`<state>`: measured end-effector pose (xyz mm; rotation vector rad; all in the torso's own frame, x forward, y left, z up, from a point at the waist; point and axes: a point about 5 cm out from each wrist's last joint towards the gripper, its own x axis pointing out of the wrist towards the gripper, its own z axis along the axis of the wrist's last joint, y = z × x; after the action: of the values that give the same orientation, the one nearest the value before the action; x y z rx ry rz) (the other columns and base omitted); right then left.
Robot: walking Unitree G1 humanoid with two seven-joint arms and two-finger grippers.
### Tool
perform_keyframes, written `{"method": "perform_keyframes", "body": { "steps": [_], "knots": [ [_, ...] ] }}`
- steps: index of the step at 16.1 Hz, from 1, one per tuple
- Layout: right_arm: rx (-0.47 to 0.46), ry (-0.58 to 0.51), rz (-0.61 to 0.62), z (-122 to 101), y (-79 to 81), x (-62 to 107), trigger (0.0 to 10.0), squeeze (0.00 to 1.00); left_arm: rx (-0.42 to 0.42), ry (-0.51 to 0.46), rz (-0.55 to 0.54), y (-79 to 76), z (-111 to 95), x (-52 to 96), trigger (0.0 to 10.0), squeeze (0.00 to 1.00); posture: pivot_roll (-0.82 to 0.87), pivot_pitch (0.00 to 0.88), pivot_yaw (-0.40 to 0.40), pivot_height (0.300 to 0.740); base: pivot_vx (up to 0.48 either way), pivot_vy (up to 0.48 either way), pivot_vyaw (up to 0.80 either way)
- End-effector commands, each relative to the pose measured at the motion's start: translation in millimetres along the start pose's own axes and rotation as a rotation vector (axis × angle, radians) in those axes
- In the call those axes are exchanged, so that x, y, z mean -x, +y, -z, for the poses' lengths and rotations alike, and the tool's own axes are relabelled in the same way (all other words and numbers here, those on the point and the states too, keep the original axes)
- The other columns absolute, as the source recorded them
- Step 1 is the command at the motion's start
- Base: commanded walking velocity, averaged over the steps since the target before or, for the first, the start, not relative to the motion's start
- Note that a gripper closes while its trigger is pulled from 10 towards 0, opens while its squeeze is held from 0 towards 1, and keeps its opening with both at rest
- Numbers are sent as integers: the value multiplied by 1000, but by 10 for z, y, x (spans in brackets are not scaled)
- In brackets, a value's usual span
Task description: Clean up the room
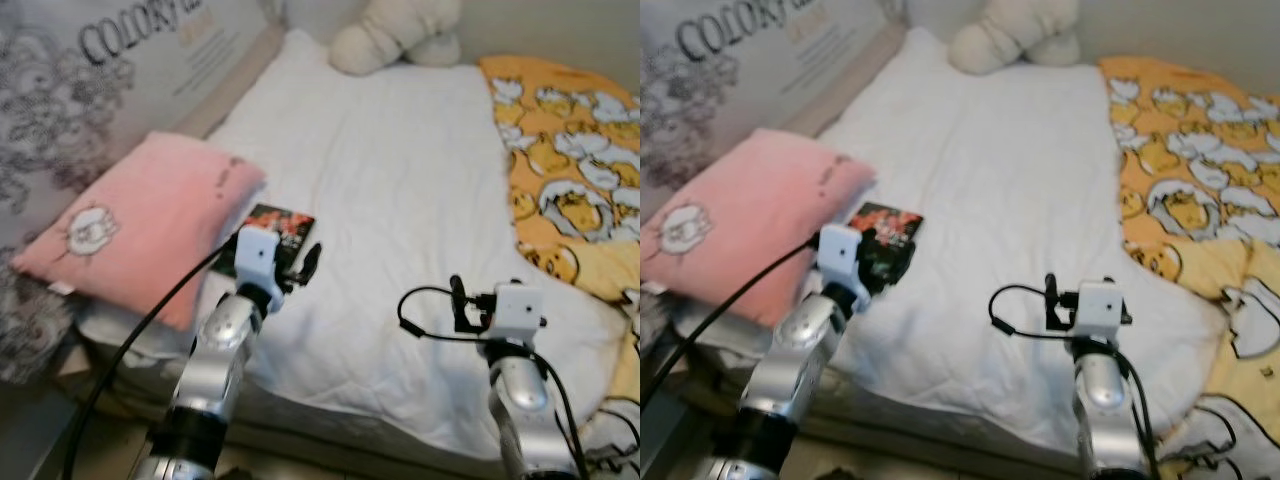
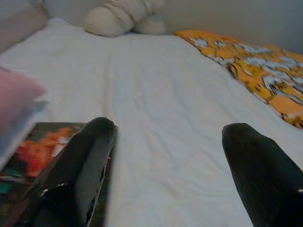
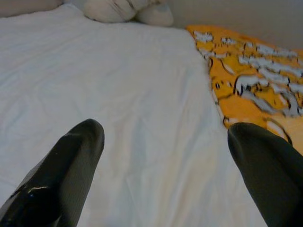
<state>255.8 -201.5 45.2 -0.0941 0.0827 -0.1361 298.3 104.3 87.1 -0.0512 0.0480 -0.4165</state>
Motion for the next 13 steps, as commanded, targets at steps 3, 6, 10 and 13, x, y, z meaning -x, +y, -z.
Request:
{"method": "perform_keyframes", "body": {
  "steps": [3,6,10,13],
  "knots": [
    [9,32,14,87,2,33,10000,0,-30,-57,162,-306,-19,-7,10000,0,38,0,-16,740,0,-465,0],
    [0,44,12,105,-17,52,10000,0,-79,-83,226,-319,-67,-32,10000,0,28,0,-4,740,0,-465,0],
    [37,62,-17,123,12,83,10000,0,-180,11,163,-180,56,-89,10000,0,16,0,1,740,0,-232,-567],
    [12,53,-5,127,-5,143,10000,0,-92,73,50,-11,172,-77,10000,1000,13,0,-5,740,0,0,-704]
  ]
}}
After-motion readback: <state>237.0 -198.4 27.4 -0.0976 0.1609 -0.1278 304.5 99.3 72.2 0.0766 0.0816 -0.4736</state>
